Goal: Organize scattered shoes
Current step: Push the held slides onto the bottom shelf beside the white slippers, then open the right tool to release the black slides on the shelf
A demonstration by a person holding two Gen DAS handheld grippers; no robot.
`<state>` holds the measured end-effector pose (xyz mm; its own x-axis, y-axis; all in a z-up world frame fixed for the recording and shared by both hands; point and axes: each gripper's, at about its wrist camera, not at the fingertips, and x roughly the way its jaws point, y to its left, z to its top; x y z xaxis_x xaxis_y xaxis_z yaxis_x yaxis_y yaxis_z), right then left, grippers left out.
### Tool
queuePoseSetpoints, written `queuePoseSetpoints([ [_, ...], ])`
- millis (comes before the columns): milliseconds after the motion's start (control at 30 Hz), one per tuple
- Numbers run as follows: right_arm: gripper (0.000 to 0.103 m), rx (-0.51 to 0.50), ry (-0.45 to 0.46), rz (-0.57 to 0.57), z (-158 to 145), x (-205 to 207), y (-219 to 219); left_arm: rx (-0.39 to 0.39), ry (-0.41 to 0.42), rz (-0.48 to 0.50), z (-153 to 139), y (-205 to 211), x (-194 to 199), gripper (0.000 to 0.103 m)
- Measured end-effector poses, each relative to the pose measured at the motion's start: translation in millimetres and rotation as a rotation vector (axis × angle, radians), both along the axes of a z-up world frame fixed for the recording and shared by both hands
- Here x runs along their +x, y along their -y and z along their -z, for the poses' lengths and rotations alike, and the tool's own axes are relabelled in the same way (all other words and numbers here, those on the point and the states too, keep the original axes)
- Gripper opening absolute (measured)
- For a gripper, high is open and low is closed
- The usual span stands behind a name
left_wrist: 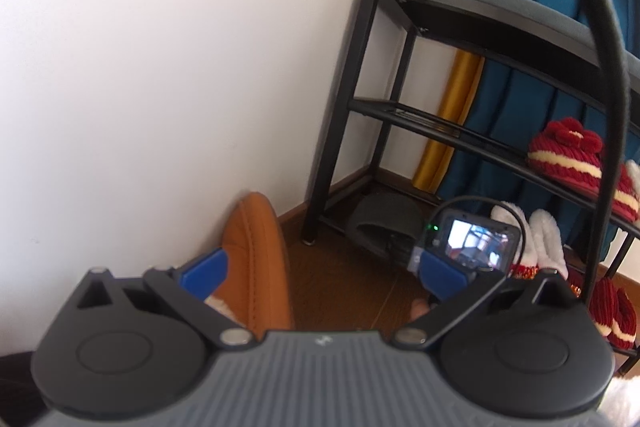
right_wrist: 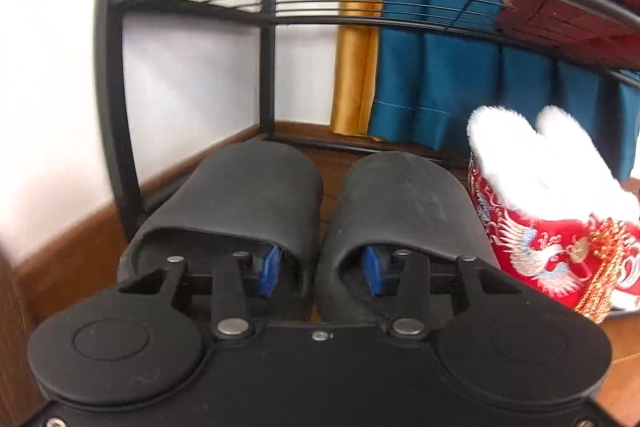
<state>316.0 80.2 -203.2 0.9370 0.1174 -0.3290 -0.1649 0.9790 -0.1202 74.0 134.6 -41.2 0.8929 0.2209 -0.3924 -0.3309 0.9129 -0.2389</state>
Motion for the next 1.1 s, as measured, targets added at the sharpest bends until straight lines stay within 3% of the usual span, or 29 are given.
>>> queuePoseSetpoints([
  [167, 0.043, -0.074, 0.044, -0.033, 6, 17, -24, -0.011, -0.016, -0.021, 2, -5, 3, 0.103],
  [267, 0.04, -0.124, 0.013, -0.006, 17, 35, -33, -0.022, -0.029, -0.034, 5, -8, 7, 0.103],
  [467, 0.039, -0.242, 0.078, -0.005, 21, 48, -34, -0.045, -0.052, -0.048, 10, -11, 11, 0.103],
  [567, 0.039, -0.162, 0.021, 0.034, 16, 67, -28, -0.019, -0.053, -0.043, 13, -7, 13, 0.103],
  [700, 0.04, -0.173, 0.022, 0.022, 16, 69, -38, 0.029, -0.07, -0.045, 18, -1, 19, 0.103],
  [800, 0.05, -0.163, -0.003, 0.042, 19, 66, -33, 0.023, -0.079, -0.046, 19, -2, 20, 0.103],
  [867, 0.068, -0.12, -0.016, 0.053, 15, 60, -25, 0.017, -0.072, -0.049, 18, -3, 20, 0.103],
  [900, 0.09, -0.098, -0.023, 0.059, 13, 58, -21, 0.016, -0.07, -0.049, 18, -3, 20, 0.103],
  [933, 0.102, -0.077, -0.029, 0.064, 11, 55, -17, 0.016, -0.067, -0.048, 17, -3, 20, 0.103],
  [1100, 0.103, 0.012, -0.054, 0.0, 3, 30, -7, 0.022, -0.05, -0.038, 13, 0, 15, 0.103],
])
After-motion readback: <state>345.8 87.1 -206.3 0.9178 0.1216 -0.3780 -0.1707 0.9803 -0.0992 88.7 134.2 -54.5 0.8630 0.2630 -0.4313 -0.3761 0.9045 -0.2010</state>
